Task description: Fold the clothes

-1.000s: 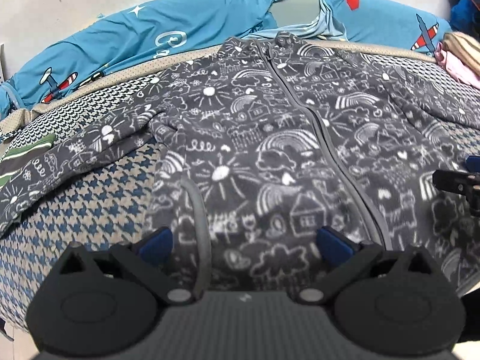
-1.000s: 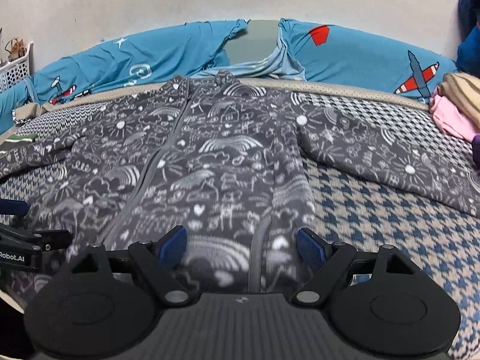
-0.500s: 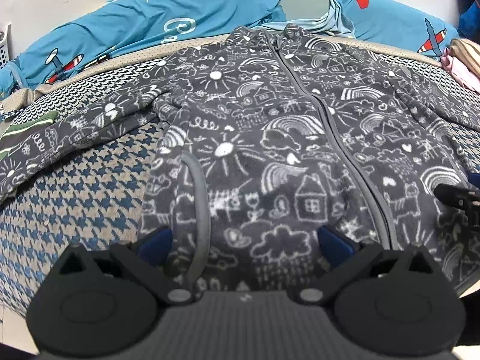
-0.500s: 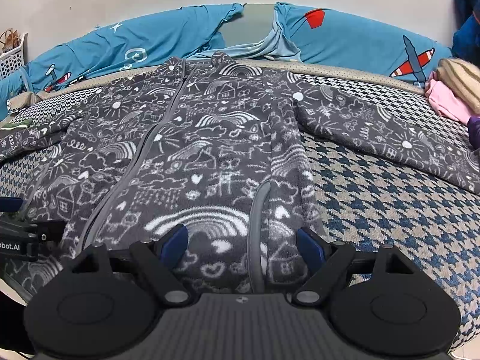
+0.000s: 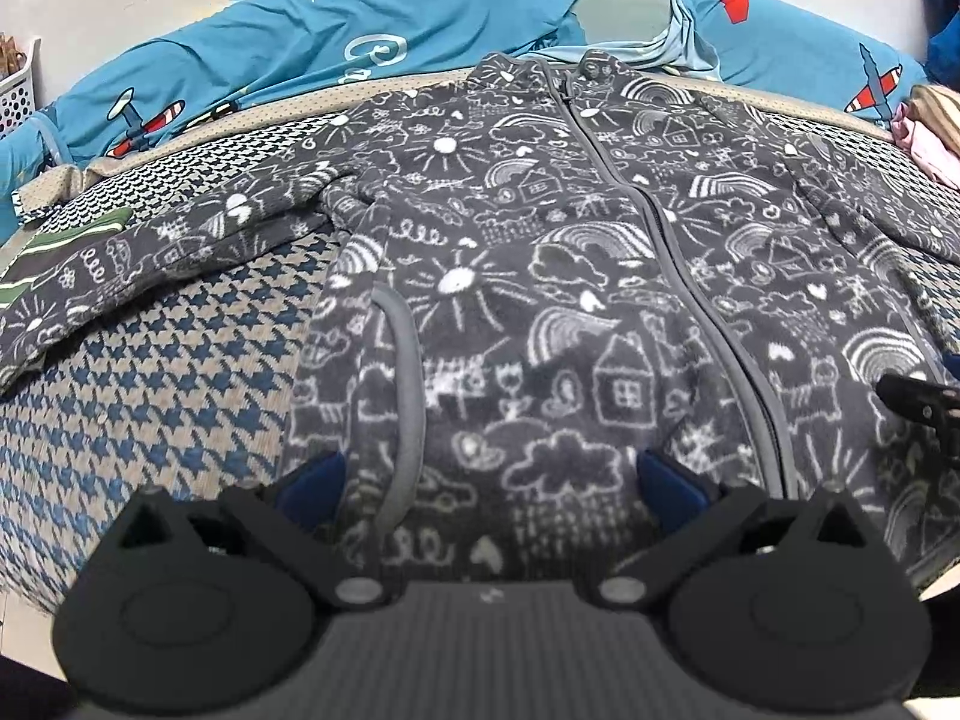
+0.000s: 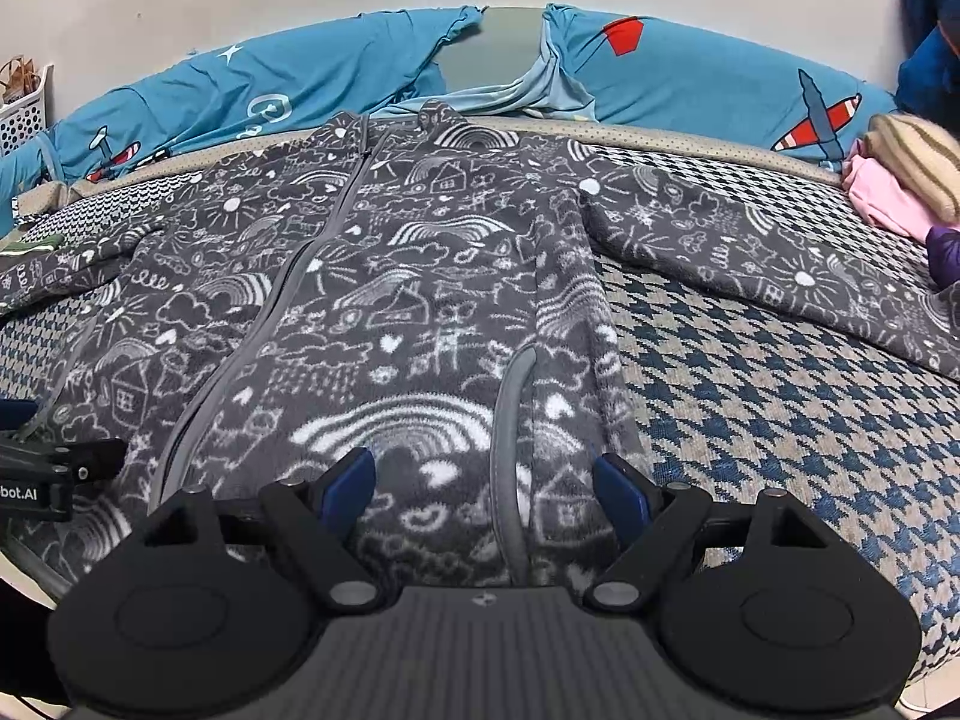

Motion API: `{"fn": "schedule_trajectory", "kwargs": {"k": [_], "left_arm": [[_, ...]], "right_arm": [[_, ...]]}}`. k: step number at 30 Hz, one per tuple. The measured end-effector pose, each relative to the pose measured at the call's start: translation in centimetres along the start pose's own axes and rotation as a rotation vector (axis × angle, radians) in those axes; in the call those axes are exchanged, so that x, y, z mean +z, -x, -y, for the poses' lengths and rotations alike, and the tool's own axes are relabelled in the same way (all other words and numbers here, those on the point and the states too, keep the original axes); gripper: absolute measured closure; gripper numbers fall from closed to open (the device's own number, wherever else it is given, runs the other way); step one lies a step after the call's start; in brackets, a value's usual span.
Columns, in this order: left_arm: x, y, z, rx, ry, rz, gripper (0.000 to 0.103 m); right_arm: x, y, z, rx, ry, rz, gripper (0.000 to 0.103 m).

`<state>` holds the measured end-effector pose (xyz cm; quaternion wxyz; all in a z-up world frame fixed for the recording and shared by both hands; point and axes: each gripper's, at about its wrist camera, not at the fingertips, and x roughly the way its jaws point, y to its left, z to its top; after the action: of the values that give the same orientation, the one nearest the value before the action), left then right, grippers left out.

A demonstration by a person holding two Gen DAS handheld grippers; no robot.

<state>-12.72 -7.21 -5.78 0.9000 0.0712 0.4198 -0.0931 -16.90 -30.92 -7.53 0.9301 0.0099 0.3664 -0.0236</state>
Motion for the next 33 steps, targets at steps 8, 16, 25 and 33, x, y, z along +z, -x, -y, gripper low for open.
{"fn": "schedule_trajectory", "kwargs": {"k": [8, 16, 25, 33], "left_arm": [[-0.11, 0.16, 0.11, 0.006, 0.006, -0.001, 0.0], [-0.11, 0.25, 0.16, 0.01, 0.006, -0.001, 0.0], [0.01, 0.22, 0.21, 0.015, 0.007, -0.005, 0.0], [0.19, 0.14, 0.39, 0.022, 0.008, -0.011, 0.0]], "right_arm": [[-0.27, 0.25, -0.07, -0.008, -0.003, 0.003, 0.023], [-0.29, 0.16, -0.13, -0.011, -0.007, 0.001, 0.023], [-0.31, 0.09, -0.23, -0.021, -0.006, 0.002, 0.022], [-0.33, 0.08, -0.43, -0.028, -0.006, 0.001, 0.022]]}}
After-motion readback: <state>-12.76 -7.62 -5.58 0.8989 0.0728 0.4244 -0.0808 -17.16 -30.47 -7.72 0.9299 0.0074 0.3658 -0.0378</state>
